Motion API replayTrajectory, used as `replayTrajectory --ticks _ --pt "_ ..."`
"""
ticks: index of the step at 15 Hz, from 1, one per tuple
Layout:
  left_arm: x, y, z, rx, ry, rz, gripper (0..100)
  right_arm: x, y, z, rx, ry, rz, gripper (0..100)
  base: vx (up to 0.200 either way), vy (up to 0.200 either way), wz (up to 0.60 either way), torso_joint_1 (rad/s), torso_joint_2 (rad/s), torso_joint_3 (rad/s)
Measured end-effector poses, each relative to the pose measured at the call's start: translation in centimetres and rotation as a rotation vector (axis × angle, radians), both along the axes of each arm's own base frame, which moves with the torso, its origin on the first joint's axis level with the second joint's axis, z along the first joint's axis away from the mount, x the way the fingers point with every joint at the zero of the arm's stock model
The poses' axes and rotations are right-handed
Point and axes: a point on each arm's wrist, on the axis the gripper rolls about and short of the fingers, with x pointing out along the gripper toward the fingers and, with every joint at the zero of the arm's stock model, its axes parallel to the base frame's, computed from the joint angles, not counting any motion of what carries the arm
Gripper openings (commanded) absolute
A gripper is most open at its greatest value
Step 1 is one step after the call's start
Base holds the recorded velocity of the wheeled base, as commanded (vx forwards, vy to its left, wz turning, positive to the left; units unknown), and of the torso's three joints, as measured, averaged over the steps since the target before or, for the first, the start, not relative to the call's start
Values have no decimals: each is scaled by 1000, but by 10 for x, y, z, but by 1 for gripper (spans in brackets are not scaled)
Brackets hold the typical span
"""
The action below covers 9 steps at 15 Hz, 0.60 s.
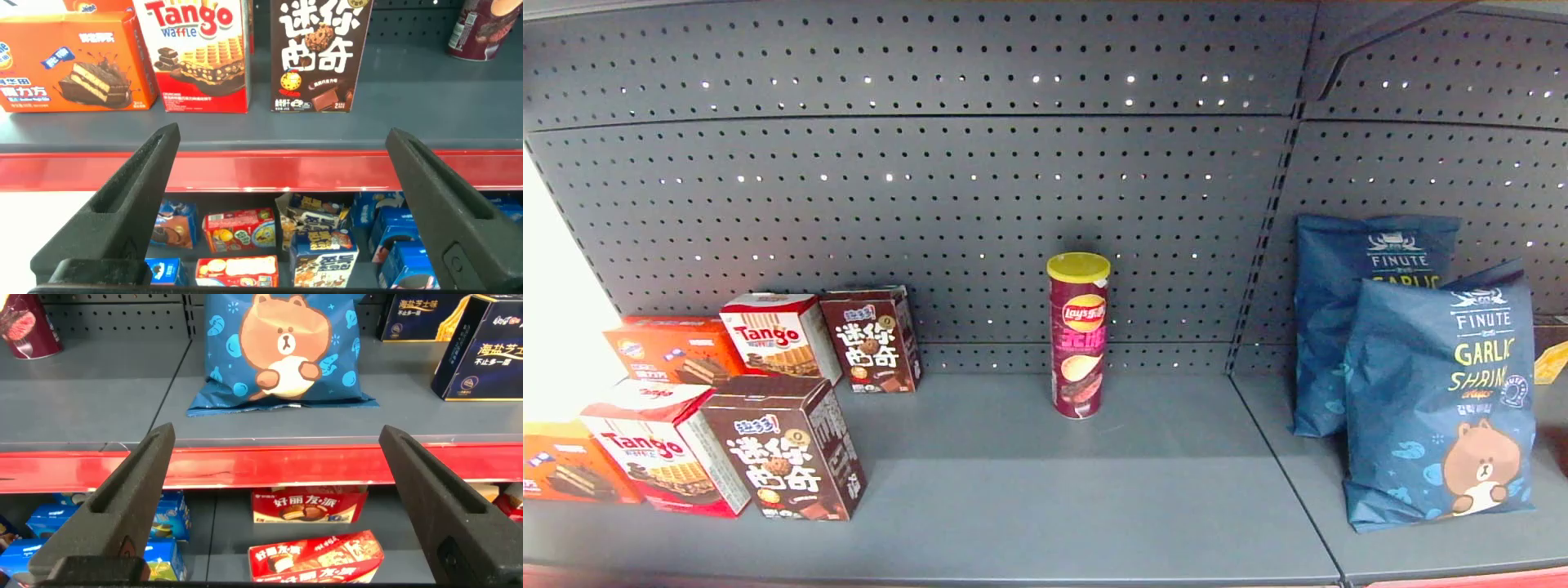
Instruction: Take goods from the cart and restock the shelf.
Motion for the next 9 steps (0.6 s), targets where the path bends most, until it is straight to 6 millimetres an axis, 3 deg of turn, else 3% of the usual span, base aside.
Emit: replayTrajectory --ticks 9 --pt "0 0 0 0 0 0 100 0 0 0 0 0 0 100 0 0 0 0 0 0"
